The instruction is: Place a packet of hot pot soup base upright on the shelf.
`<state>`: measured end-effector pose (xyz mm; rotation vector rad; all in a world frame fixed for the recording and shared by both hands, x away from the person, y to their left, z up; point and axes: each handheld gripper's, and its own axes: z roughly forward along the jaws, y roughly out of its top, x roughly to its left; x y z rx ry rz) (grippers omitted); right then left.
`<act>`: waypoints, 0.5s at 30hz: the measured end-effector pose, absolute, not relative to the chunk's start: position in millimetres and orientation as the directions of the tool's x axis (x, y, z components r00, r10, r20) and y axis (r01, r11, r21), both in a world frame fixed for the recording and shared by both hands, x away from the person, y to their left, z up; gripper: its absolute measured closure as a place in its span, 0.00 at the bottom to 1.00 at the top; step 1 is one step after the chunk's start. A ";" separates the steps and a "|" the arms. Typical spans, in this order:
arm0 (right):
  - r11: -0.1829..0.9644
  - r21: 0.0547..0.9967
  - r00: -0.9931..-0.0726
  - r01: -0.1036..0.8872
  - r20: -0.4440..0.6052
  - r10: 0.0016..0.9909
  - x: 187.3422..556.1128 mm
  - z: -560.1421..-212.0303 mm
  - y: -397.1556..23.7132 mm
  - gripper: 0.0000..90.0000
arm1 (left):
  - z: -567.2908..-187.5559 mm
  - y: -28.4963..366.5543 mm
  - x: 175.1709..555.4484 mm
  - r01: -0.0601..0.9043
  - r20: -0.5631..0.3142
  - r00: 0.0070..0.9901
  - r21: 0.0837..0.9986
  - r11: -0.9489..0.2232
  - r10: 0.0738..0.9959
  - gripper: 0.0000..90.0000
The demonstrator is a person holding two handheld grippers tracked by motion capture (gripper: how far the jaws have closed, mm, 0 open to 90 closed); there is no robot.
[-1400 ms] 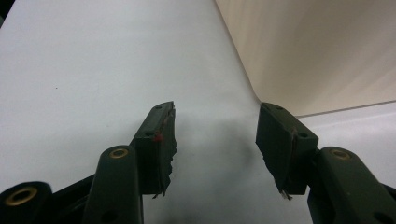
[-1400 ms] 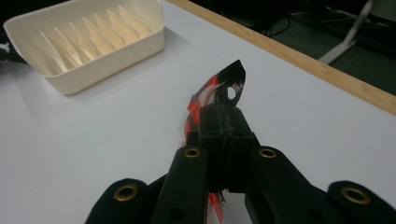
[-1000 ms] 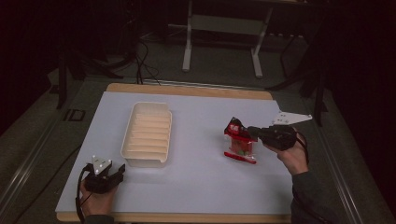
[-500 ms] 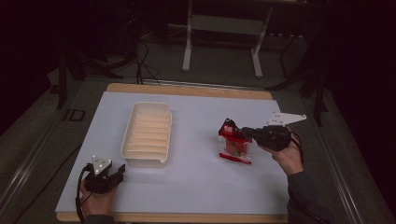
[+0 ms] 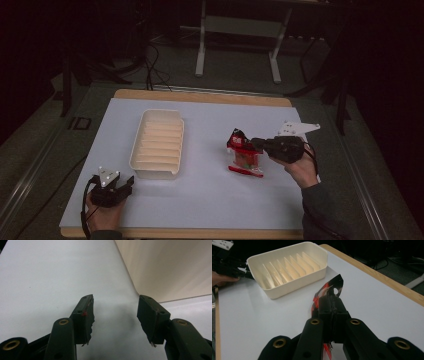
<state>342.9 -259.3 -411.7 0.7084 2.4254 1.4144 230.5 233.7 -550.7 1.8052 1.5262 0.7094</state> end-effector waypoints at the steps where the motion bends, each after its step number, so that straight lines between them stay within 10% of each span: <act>1: 0.410 0.866 -0.853 0.284 0.033 0.522 342.4 -412.0 -257.8 0.99 | -550.7 233.7 230.5 0.626 -0.011 0.171 0.773 -0.100 0.985 0.52; 15: 0.402 0.878 -0.874 0.259 0.036 0.484 338.7 -413.2 -241.1 0.99 | -550.7 233.7 230.5 0.627 -0.011 0.172 0.773 -0.101 0.985 0.52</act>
